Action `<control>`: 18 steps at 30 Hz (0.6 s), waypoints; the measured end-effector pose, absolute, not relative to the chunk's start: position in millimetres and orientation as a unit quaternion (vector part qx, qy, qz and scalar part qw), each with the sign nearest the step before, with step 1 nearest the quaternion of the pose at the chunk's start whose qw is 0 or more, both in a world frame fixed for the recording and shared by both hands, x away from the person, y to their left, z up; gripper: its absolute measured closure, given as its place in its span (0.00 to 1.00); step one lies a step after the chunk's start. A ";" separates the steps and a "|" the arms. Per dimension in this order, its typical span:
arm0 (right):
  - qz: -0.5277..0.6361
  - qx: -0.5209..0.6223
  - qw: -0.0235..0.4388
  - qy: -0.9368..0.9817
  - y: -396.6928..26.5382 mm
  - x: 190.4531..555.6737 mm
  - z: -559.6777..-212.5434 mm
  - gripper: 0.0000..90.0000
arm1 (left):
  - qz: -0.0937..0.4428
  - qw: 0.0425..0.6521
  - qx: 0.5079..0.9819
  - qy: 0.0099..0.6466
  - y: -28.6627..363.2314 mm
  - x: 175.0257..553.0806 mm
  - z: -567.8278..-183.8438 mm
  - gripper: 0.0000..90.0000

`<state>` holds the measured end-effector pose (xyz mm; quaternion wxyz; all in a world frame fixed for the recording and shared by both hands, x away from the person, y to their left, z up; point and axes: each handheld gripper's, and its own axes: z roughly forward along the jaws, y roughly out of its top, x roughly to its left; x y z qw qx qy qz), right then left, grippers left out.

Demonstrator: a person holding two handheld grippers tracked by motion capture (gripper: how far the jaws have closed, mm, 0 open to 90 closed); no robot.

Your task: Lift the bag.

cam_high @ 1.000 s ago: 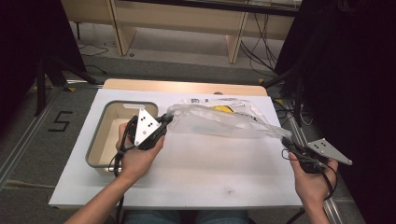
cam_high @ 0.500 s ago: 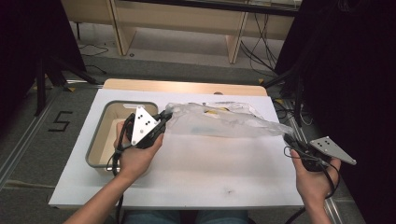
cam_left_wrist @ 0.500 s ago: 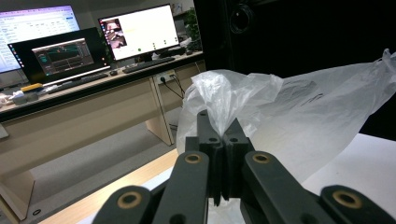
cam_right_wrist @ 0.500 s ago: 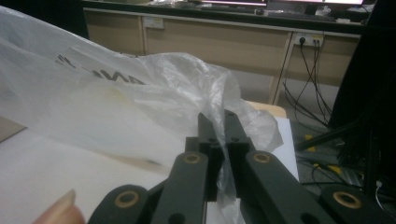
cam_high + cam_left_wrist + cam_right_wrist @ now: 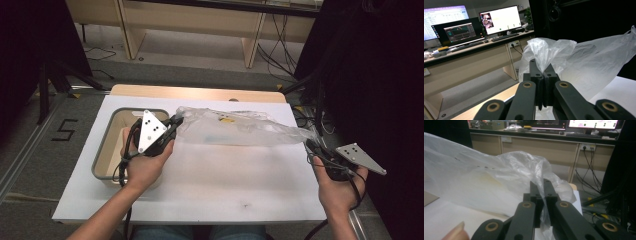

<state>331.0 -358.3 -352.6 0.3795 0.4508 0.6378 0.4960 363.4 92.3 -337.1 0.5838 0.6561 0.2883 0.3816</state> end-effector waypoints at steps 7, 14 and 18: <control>0.505 0.447 0.386 0.630 -359.2 327.7 -344.0 1.00 | 0.385 0.590 0.650 0.284 93.1 361.1 -331.4 0.99; 0.512 0.442 0.390 0.625 -357.4 327.6 -337.6 1.00 | 0.389 0.597 0.642 0.283 93.1 359.9 -325.5 0.99; 0.514 0.440 0.392 0.623 -355.5 328.7 -335.5 1.00 | 0.391 0.599 0.638 0.287 94.3 361.7 -324.3 0.99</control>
